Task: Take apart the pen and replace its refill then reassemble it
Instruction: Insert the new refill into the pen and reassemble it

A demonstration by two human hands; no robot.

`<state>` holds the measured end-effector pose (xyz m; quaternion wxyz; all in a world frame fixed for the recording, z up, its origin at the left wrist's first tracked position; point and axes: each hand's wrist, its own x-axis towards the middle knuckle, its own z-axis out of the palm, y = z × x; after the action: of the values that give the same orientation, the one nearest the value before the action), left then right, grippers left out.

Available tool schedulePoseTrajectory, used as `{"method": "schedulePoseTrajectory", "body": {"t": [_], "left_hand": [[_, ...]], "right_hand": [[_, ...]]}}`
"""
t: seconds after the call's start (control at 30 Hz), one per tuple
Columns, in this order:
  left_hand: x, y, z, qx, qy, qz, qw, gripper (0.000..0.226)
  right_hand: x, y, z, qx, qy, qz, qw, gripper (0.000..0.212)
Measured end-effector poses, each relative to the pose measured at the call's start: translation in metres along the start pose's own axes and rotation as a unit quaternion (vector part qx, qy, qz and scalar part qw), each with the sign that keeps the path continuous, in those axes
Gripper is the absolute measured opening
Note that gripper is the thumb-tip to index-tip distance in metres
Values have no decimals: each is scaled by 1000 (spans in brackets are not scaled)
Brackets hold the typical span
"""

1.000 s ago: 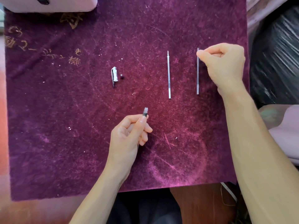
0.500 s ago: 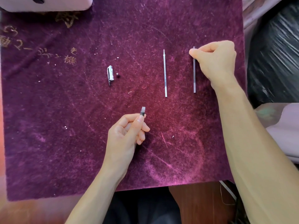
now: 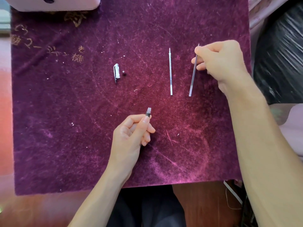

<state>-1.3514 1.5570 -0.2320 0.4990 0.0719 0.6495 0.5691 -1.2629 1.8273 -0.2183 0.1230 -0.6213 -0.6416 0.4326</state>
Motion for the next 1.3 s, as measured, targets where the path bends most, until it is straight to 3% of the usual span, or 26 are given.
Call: {"method": "schedulePoseTrajectory", "body": {"t": [0.13,0.37,0.9,1.3], "left_hand": [[-7,-2,-6,8,2,5,1000,15],[-21,-7,-20,18,4,1,1000,14],[-43,-21,-38,41,-15,29,999,9],[-51,-24,-43,40,-25,39,998,8]], "right_hand": [[-35,2,7,179,-50,36,982,18],[-96,14,31,392,-84,100,911,8],[-156,39,54,445,-37,159,880,11],[-168,41,48,434,-23,146,888,7]]}}
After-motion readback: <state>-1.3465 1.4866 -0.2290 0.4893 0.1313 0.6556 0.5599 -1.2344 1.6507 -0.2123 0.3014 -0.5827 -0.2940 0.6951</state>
